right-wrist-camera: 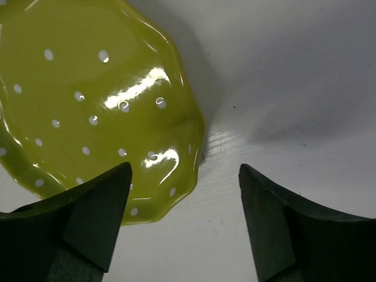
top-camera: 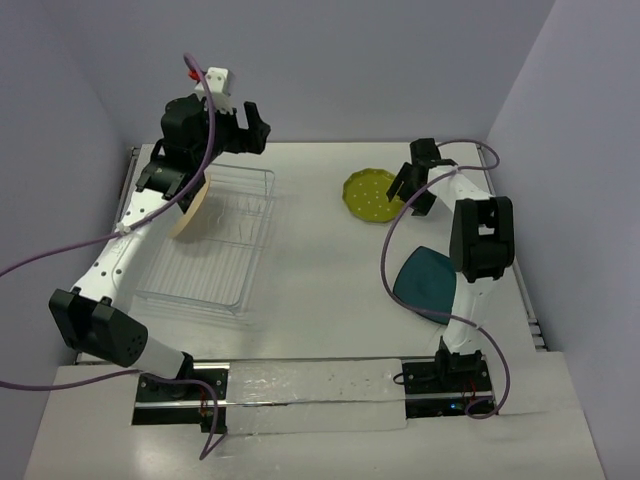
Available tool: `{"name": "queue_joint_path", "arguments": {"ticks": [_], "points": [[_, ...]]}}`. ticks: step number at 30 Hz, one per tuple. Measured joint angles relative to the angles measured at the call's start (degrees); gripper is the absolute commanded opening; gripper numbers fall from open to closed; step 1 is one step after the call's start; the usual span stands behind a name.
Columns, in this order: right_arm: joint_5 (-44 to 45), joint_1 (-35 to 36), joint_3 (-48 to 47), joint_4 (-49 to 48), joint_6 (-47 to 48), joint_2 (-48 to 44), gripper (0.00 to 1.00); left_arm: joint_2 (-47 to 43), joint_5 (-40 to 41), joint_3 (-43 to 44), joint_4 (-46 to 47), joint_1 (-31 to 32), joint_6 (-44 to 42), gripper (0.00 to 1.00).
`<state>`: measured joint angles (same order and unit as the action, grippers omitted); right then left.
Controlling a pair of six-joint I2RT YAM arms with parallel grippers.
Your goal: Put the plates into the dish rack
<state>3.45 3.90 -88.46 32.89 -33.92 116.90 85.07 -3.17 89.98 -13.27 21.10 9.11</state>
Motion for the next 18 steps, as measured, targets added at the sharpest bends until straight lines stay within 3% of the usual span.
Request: {"name": "queue_joint_path", "arguments": {"ticks": [4, 9, 11, 14, 18], "points": [[-1.11, 0.00, -2.48, 1.04, -0.85, 3.07, 0.65, 0.93, 0.83, -0.12, 0.18, 2.62, -0.59, 0.99], [-1.65, 0.00, -4.25, 1.91, -1.92, 5.87, 0.49, 3.89, 1.82, -0.36, 0.79, 6.93, -1.26, 0.99], [-1.98, 0.00, -4.33, 2.00, -2.44, 6.05, 0.36, 5.20, 1.70, -1.10, 1.35, 9.19, -2.04, 0.99], [-2.50, -0.11, -4.21, 1.93, -3.60, 6.01, 0.04, 6.86, 1.73, -2.84, 1.94, 12.01, -2.42, 0.99], [-5.78, -0.57, -2.47, 0.35, -5.36, 4.80, 0.00, 9.56, 1.76, -3.74, 2.38, 13.71, -0.36, 0.99]]}}
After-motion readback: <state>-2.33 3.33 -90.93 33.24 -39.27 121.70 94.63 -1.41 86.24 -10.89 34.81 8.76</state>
